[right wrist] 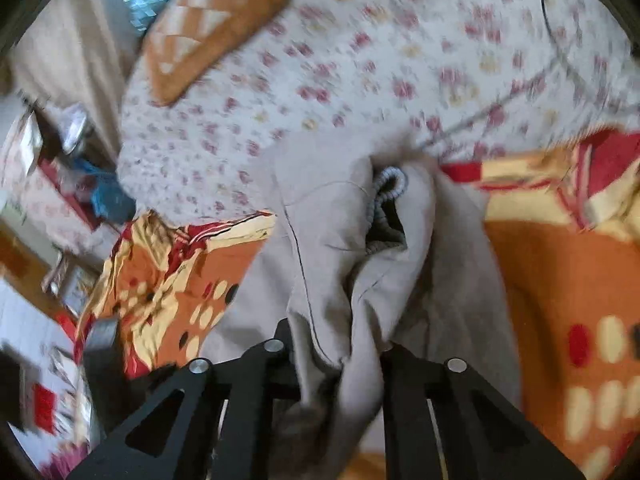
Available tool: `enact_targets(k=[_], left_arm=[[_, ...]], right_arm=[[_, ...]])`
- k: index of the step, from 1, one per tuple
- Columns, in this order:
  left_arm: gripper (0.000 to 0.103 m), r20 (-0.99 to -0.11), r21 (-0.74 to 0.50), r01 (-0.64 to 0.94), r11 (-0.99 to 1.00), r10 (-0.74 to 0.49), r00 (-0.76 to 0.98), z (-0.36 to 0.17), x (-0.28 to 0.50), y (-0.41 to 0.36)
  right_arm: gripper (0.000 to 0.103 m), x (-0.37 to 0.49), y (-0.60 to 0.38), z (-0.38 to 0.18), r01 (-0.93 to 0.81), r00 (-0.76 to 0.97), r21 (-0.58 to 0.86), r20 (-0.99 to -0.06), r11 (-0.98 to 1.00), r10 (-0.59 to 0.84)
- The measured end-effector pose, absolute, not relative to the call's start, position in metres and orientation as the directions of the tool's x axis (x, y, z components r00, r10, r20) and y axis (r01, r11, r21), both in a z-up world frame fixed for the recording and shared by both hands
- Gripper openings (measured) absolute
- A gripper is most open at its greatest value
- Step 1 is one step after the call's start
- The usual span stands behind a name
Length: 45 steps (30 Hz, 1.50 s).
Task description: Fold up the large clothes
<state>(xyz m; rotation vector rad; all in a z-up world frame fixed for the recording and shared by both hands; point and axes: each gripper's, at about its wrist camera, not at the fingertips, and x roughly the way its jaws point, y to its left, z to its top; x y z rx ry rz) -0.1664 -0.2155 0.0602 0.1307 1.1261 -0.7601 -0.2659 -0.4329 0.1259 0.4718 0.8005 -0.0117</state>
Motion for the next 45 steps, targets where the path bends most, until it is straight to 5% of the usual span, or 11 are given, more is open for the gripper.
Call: enact_targets(k=[4,8,17,19,20,21,26,31,33,38,45], left_arm=[[0.08,-0.847,-0.338,0.593,0.731,-0.511,0.145,0.057,-0.17,-0.207],[0.08,-0.825,-0.295,0.651,0.699,-0.53,0.195,0.079,-0.188,-0.2],[0.08,-0.765,-0.331,0.601,0.727,-0.58,0.28,0.099,-0.158,-0.224],[0.08,-0.793,-0.298,0.615,0.73,-0.548,0.266,0.089,-0.155,-0.237],[0.08,-0.807,-0.278,0.624,0.73,-0.53,0.262,0.082,-0.156,-0.241],[0.081,-0.814,-0.266,0.63,0.73,-0.52,0.26,0.075,-0.158,-0.242],[0.084,-0.832,-0.321,0.574,0.753,-0.514,0.21,0.044,-0.154,-0.244],[0.084,-0.839,-0.25,0.617,0.746,-0.485,0.247,0.049,-0.165,-0.253],[0.084,-0.838,-0.289,0.597,0.748,-0.5,0.221,0.052,-0.162,-0.247],[0.084,-0.813,-0.291,0.586,0.756,-0.518,0.265,0.073,-0.164,-0.228],[0.084,-0.81,-0.304,0.562,0.769,-0.52,0.273,0.062,-0.155,-0.22]], right_arm=[[0.012,-0.261,-0.464,0.082,0.317,0.568,0.358,-0.813,0.878,0.126],[0.057,-0.272,-0.488,0.089,0.403,0.599,0.389,-0.797,0.828,0.083],[0.082,-0.204,-0.519,0.094,0.432,0.594,0.297,-0.804,0.852,-0.021],[0.067,-0.177,-0.521,0.077,0.41,0.549,0.304,-0.835,0.86,0.034],[0.015,-0.168,-0.519,0.076,0.397,0.552,0.318,-0.832,0.861,0.053],[0.004,-0.165,-0.518,0.081,0.392,0.565,0.298,-0.824,0.871,0.028],[0.0,-0.154,-0.533,0.076,0.489,0.547,0.031,-0.789,0.872,-0.279],[0.002,-0.174,-0.561,0.04,0.56,0.471,0.13,-0.863,0.818,-0.185],[0.011,-0.196,-0.564,0.064,0.572,0.52,0.182,-0.834,0.8,-0.183],[0.076,-0.211,-0.527,0.131,0.416,0.656,0.244,-0.747,0.876,-0.103],[0.084,-0.129,-0.465,0.108,0.153,0.563,-0.023,-0.819,0.988,-0.106]])
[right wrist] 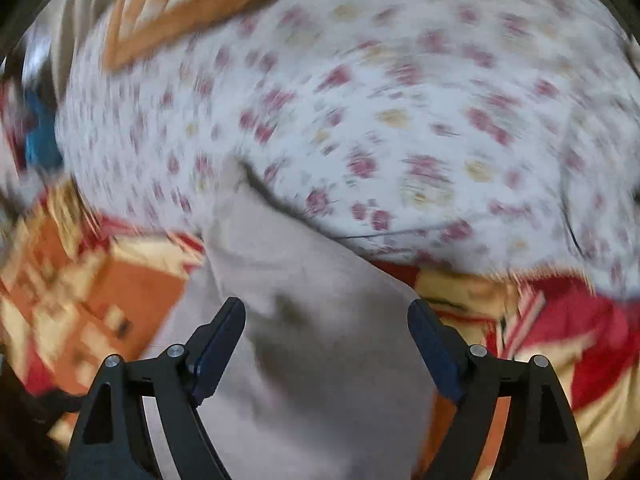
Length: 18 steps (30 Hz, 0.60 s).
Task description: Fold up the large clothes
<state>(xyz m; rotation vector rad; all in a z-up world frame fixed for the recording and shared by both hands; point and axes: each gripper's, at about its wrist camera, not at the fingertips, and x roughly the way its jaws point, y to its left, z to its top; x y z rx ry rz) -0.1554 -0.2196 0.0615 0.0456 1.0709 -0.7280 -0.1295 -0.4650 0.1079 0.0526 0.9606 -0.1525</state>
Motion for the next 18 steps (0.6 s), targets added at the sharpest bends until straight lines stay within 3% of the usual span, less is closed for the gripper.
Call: enact_targets(k=[3,4,5,6,9,11,15,18], left_arm=[[0.085,-0.801,-0.331,0.567,0.754,-0.542,0.253,0.053,-0.15,-0.221],[0.085,-0.8,-0.339,0.566,0.751,-0.547,0.246,0.052,-0.149,-0.221],[0.086,-0.799,-0.356,0.561,0.748,-0.555,0.232,0.049,-0.147,-0.222],[0.086,-0.796,-0.378,0.553,0.742,-0.566,0.215,0.047,-0.144,-0.223],[0.09,-0.788,-0.405,0.553,0.728,-0.585,0.194,0.045,-0.142,-0.225],[0.093,-0.783,-0.406,0.56,0.722,-0.591,0.195,0.044,-0.143,-0.226],[0.093,-0.793,-0.381,0.561,0.735,-0.571,0.211,0.048,-0.147,-0.223],[0.092,-0.794,-0.381,0.553,0.741,-0.569,0.215,0.055,-0.149,-0.217]], right_arm=[[0.081,-0.104,-0.462,0.088,0.156,0.532,-0.131,-0.824,0.979,-0.195],[0.064,-0.104,-0.466,0.086,0.172,0.544,-0.12,-0.816,0.978,-0.196],[0.017,-0.1,-0.472,0.084,0.187,0.54,-0.1,-0.821,0.977,-0.188],[0.002,-0.097,-0.477,0.079,0.207,0.519,-0.09,-0.834,0.974,-0.187],[0.002,-0.096,-0.492,0.055,0.276,0.481,-0.146,-0.834,0.95,-0.268],[0.002,-0.093,-0.502,0.029,0.334,0.411,-0.26,-0.825,0.906,-0.388],[0.0,-0.106,-0.512,0.041,0.389,0.441,-0.187,-0.822,0.902,-0.36],[0.014,-0.14,-0.511,0.08,0.381,0.519,-0.085,-0.805,0.921,-0.289]])
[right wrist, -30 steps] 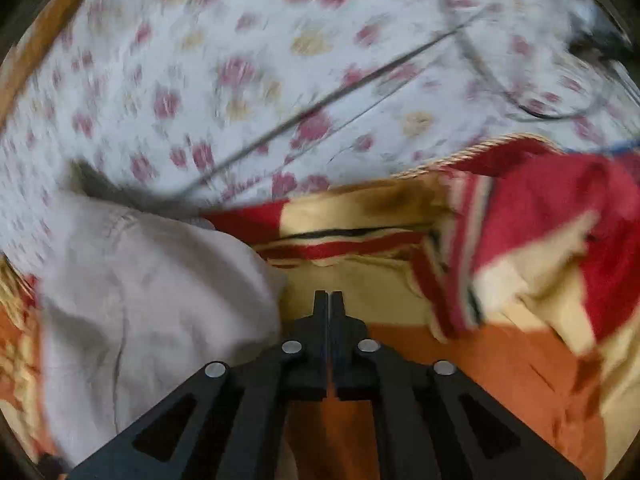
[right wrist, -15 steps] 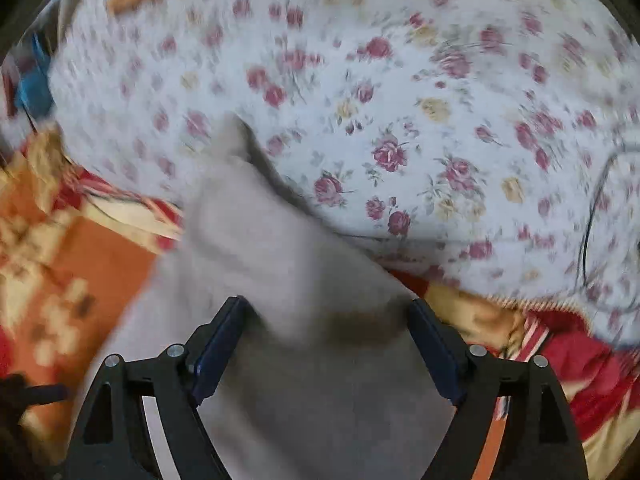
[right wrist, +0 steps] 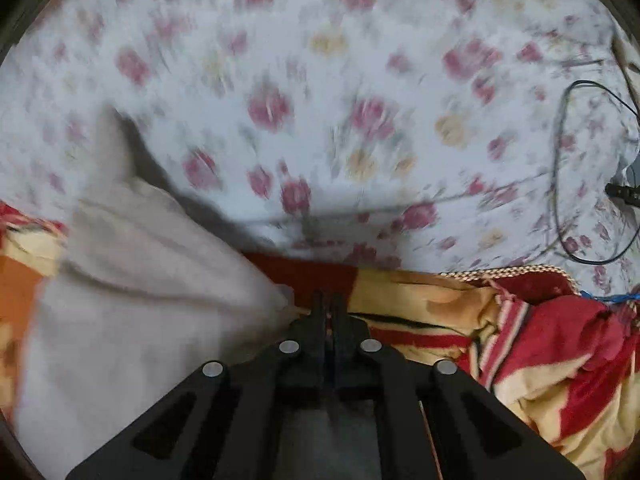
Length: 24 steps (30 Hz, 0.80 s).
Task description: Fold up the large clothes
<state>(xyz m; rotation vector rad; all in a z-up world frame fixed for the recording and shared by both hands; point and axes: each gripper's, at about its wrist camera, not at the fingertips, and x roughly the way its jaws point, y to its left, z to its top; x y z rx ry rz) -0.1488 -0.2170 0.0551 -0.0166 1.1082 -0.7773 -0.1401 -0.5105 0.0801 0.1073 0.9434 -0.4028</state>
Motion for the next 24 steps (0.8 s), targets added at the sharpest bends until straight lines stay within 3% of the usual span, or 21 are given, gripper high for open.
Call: enact_targets(k=[2,3,9,12,15,19,22,24], left_arm=[[0.092,-0.779,-0.388,0.548,0.741,-0.582,0.234,0.064,-0.15,-0.212],[0.092,-0.767,-0.388,0.548,0.741,-0.589,0.254,0.07,-0.151,-0.21],[0.092,-0.779,-0.349,0.562,0.75,-0.566,0.271,0.066,-0.158,-0.225],[0.092,-0.801,-0.313,0.581,0.751,-0.537,0.263,0.056,-0.163,-0.236],[0.092,-0.799,-0.293,0.585,0.756,-0.53,0.285,0.058,-0.169,-0.236],[0.092,-0.789,-0.266,0.59,0.763,-0.523,0.321,0.068,-0.171,-0.234],[0.092,-0.792,-0.258,0.588,0.767,-0.516,0.326,0.068,-0.17,-0.236],[0.092,-0.792,-0.253,0.59,0.767,-0.514,0.328,0.067,-0.171,-0.236]], right_arm=[[0.063,-0.175,-0.509,0.105,0.376,0.551,-0.015,-0.8,0.927,-0.237],[0.072,-0.19,-0.507,0.113,0.373,0.56,0.001,-0.797,0.928,-0.224],[0.069,-0.255,-0.456,0.114,0.254,0.582,0.039,-0.804,0.966,-0.121],[0.056,-0.258,-0.441,0.079,0.258,0.46,-0.122,-0.857,0.958,-0.233],[0.056,-0.261,-0.456,0.064,0.351,0.441,-0.026,-0.877,0.936,-0.19],[0.062,-0.278,-0.452,0.107,0.431,0.533,0.041,-0.817,0.901,-0.218],[0.07,-0.272,-0.448,0.109,0.409,0.586,0.129,-0.796,0.903,-0.152],[0.071,-0.263,-0.441,0.101,0.394,0.582,0.132,-0.802,0.909,-0.136]])
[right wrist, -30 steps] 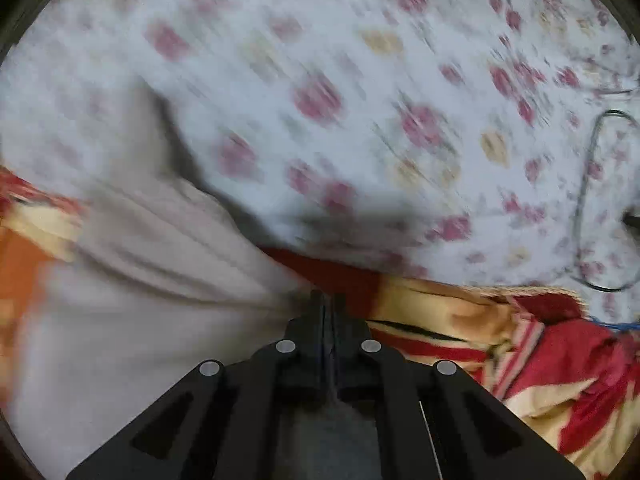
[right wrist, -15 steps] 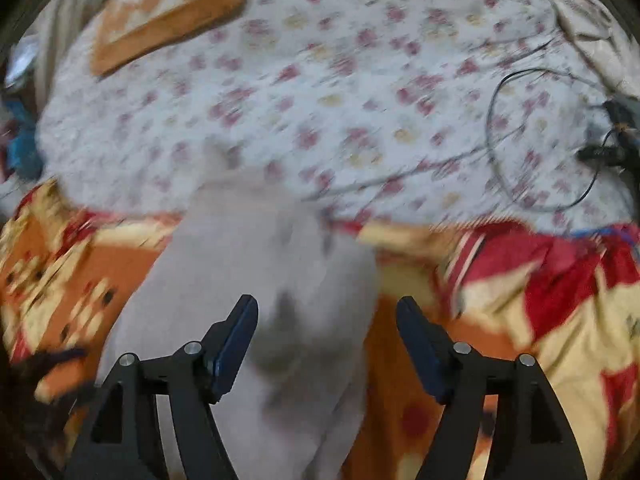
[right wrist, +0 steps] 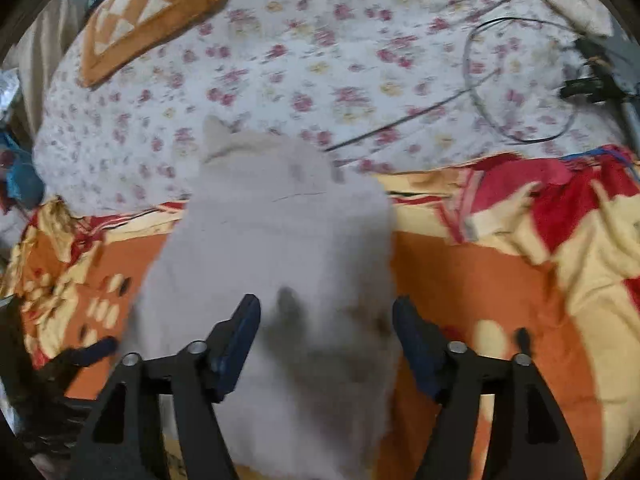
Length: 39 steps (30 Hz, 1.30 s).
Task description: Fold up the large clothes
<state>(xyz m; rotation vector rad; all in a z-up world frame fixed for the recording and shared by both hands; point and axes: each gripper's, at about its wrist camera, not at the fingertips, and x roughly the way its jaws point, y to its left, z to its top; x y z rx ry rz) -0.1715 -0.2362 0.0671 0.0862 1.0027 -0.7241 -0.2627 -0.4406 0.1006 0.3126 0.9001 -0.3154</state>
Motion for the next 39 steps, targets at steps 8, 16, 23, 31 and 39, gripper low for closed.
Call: enact_targets(k=[8,16,23,31,39], left_arm=[[0.092,-0.796,-0.255,0.59,0.766,-0.513,0.321,0.063,-0.169,-0.238],[0.092,-0.797,-0.274,0.584,0.764,-0.52,0.306,0.059,-0.166,-0.238],[0.092,-0.75,-0.463,0.542,0.701,-0.636,0.181,0.069,-0.14,-0.231],[0.095,-0.744,-0.537,0.532,0.655,-0.664,0.067,0.052,-0.087,-0.26],[0.079,-0.725,-0.604,0.531,0.594,-0.687,-0.056,0.033,-0.089,-0.288]], right_arm=[[0.079,-0.247,-0.47,0.056,0.444,0.582,0.251,-0.811,0.86,-0.064],[0.081,-0.239,-0.474,0.073,0.426,0.631,0.213,-0.766,0.88,-0.12],[0.084,-0.247,-0.491,0.076,0.423,0.645,0.271,-0.76,0.865,-0.078],[0.09,-0.239,-0.528,0.048,0.379,0.624,0.428,-0.773,0.821,0.115],[0.073,-0.215,-0.512,0.025,0.248,0.621,0.595,-0.703,0.764,0.347]])
